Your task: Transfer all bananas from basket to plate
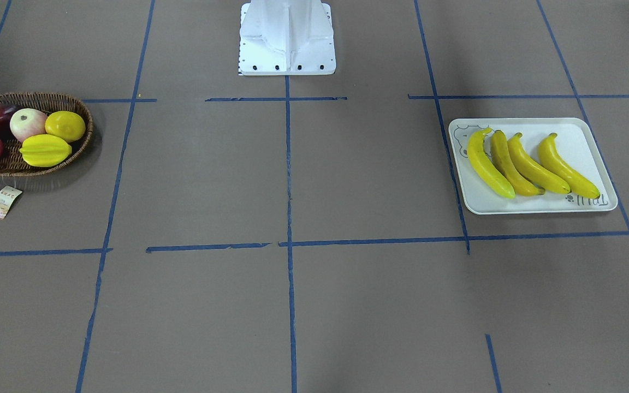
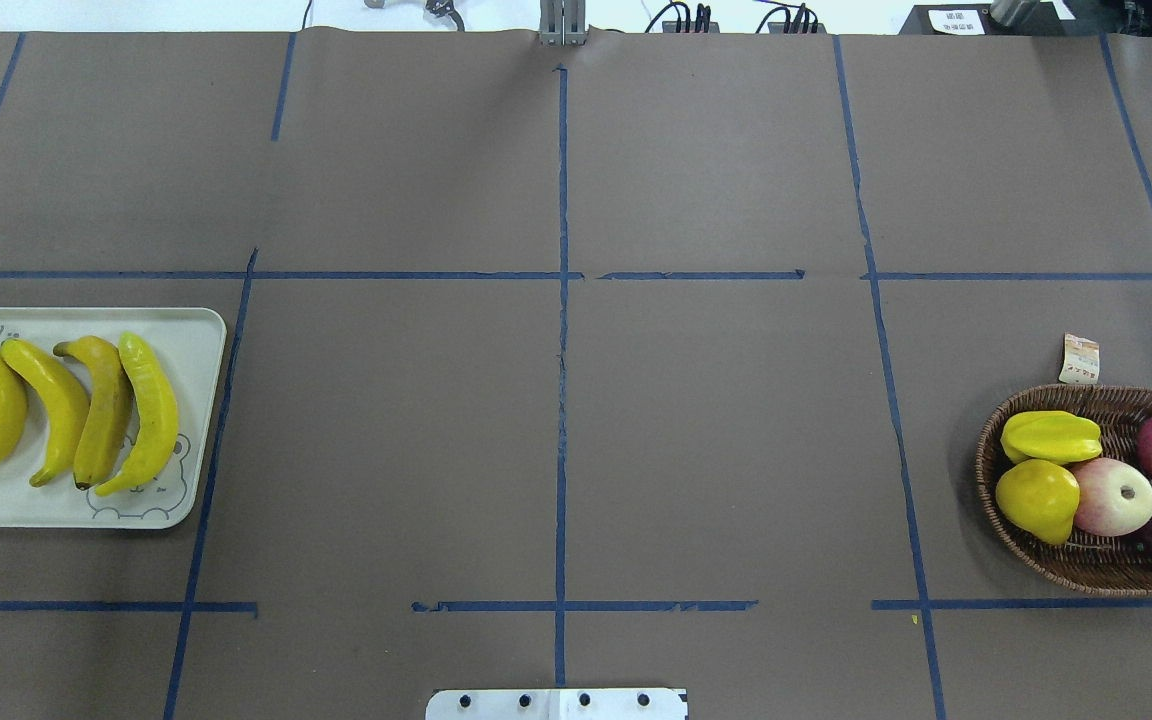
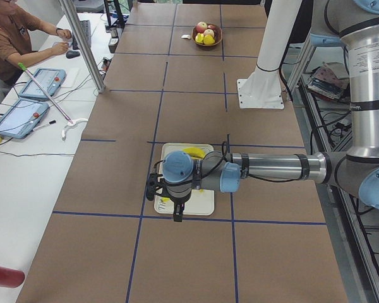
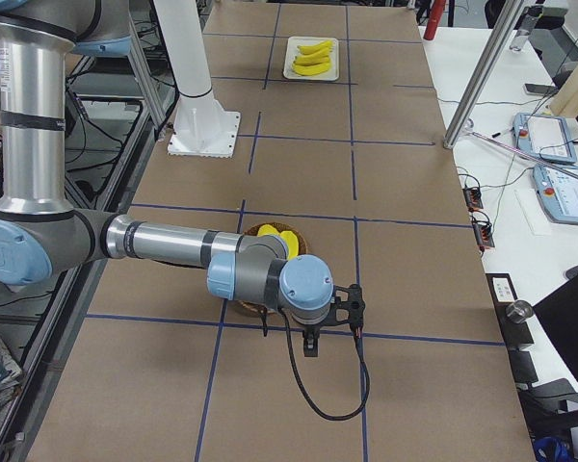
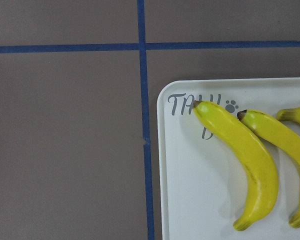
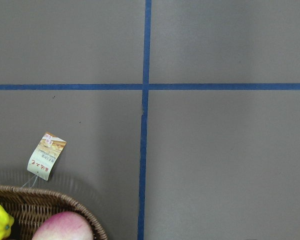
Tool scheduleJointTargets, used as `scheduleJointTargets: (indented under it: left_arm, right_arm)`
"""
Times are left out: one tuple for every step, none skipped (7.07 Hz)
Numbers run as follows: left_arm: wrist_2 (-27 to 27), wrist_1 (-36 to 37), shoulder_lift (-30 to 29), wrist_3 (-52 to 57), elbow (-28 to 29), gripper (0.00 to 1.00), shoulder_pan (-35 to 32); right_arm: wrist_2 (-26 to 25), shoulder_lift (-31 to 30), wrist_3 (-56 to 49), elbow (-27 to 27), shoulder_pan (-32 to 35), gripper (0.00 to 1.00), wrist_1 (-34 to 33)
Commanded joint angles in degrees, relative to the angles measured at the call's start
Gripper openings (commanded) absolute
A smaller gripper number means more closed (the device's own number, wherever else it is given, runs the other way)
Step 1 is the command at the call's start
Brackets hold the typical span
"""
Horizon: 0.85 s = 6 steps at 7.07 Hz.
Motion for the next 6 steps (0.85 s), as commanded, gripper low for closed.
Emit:
scheduleJointTargets:
  left_arm:
    - [0.05,2.08,-0.3,2.84,0.75,1.0,-1.7]
    - [-0.03,2.09,-0.39,2.84,0.58,1.0,-1.88]
    - [-0.03,2.09,-0.48,2.75,0.66,1.0,-1.88]
    - [-0.03,2.17,-0.57,2.75,0.58,1.0,-1.88]
    - [-0.03,2.17,-0.57,2.67,0.57,1.0,-1.88]
    - [-0.03,2.17,-0.83,2.49,0.75,1.0,-1.88]
  right_arm:
    - [0.13,-0.12,-0.05,0.02,0.06,1.0,0.07]
    - [0.21,-0.12,-0.05,0.02,-0.03,1.0,0.16]
    - [0.3,-0.12,-0.05,0.02,-0.03,1.0,0.42]
    - [0.39,-0.21,-0.05,0.02,0.06,1.0,0.51]
    - [0.22,-0.3,-0.05,0.02,-0.03,1.0,0.6]
    - [0.13,-0.39,-0.05,0.02,-0.03,1.0,0.6]
